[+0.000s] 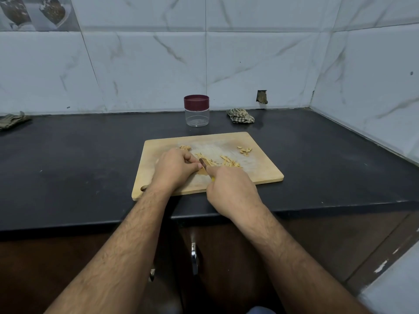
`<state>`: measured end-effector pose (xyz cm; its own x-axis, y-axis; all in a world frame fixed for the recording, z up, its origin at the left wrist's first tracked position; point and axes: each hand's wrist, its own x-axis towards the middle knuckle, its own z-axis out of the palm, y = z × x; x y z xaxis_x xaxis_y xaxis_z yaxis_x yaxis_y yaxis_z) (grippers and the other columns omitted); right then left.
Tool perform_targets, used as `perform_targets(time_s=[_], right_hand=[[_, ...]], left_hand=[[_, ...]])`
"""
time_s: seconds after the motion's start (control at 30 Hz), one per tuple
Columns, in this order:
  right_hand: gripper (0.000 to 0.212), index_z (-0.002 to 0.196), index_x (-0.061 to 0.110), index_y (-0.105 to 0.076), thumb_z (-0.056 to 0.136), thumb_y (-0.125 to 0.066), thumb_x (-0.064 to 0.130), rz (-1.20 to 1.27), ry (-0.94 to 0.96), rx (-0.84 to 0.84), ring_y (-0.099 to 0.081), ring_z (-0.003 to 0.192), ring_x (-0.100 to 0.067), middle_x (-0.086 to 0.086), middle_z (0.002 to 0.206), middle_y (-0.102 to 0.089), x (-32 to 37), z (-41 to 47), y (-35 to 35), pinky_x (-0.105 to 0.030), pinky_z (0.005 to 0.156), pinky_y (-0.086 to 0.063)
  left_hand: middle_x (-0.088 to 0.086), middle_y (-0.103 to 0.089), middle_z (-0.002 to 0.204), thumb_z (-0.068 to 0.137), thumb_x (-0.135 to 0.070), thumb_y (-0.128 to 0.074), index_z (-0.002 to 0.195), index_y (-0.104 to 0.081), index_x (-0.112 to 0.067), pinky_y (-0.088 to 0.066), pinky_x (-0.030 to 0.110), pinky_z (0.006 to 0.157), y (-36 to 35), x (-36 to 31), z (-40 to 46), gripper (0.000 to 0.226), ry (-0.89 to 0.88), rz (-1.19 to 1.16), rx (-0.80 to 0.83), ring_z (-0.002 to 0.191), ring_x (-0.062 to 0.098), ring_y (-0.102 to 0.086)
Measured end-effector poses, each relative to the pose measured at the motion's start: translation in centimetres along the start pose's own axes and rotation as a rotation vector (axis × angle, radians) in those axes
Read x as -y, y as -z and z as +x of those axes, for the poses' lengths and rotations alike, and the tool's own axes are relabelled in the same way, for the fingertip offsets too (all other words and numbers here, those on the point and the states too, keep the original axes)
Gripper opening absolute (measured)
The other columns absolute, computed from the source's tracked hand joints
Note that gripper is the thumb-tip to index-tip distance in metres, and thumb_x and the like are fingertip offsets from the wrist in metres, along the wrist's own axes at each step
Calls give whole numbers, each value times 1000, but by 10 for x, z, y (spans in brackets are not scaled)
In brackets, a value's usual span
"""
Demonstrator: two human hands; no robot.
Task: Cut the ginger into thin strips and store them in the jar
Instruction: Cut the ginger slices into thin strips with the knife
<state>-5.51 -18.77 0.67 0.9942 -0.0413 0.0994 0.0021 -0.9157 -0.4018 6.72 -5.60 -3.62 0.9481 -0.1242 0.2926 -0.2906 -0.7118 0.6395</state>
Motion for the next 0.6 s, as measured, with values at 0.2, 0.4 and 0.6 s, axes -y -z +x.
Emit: perform_targets(time_s=[0.2, 0.4, 0.6], right_hand=[[50, 142, 30, -49, 95, -49, 14, -39, 8, 9, -56, 116, -25, -5, 130, -60, 1, 2, -3, -35, 89, -51], [46, 138, 31, -52, 96, -48, 14, -93, 11, 23, -57, 116, -24, -3, 128, -61, 0, 5, 2, -33, 86, -48], [46, 140, 32, -51, 97, -48, 15, -100, 3, 50, -56, 118, -23, -3, 130, -59, 0, 4, 5, -34, 88, -48]], left_hand=[[-18, -70, 77, 80, -31, -79, 61, -69, -38, -51, 43, 88, 0, 0, 0, 22, 7, 0, 1, 95, 11, -64], [-17, -71, 79, 80, -32, -79, 60, -69, -36, -51, 44, 90, -1, 1, 1, 22, 26, -13, 12, 97, 13, -65], [-19, -71, 80, 80, -33, -78, 59, -67, -37, -49, 44, 92, 0, -2, 0, 24, 29, 18, 5, 100, 10, -63]])
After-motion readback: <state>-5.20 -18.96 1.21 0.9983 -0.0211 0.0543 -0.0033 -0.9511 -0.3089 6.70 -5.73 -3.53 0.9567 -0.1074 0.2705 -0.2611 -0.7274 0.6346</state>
